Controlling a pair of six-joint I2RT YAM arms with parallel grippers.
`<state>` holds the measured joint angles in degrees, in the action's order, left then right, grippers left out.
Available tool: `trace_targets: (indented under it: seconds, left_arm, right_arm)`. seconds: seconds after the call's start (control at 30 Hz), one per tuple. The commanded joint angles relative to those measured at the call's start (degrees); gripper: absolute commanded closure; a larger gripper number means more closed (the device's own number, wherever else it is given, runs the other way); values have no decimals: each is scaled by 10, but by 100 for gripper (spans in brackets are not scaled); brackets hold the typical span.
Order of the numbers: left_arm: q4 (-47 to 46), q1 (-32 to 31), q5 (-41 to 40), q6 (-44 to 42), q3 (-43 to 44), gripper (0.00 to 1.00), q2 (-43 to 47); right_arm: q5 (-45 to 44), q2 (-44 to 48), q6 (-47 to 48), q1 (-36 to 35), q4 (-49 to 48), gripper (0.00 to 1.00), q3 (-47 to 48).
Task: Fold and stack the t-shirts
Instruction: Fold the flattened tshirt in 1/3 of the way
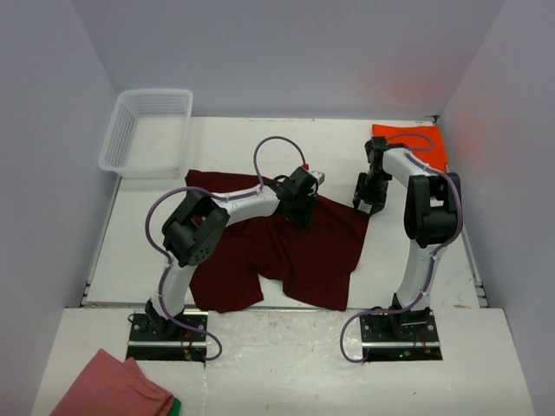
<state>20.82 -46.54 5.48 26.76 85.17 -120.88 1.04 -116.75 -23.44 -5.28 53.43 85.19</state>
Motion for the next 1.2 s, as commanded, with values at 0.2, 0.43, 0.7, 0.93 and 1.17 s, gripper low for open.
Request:
trace_targets:
  seconds: [0.2,0.43,0.7,0.93,1.17]
  left_arm:
    - [20,-2,-6,-19,2,100,29]
    - [24,-2,-7,-23,-2,100,38]
    - [19,-2,0,-23,-8,100,43]
    - [15,-2,-2,-26,-18,100,46]
    - [11,-2,2,-28,-18,100,45]
  right_arm:
    - [41,-4,17,5,33,55,14]
    - [59,-10,11,5,26,64,22]
    - [57,-14,4,6,28,78,29]
    - [56,-20,-4,5,40,87,35]
    - [32,-19,-27,6,48,100,41]
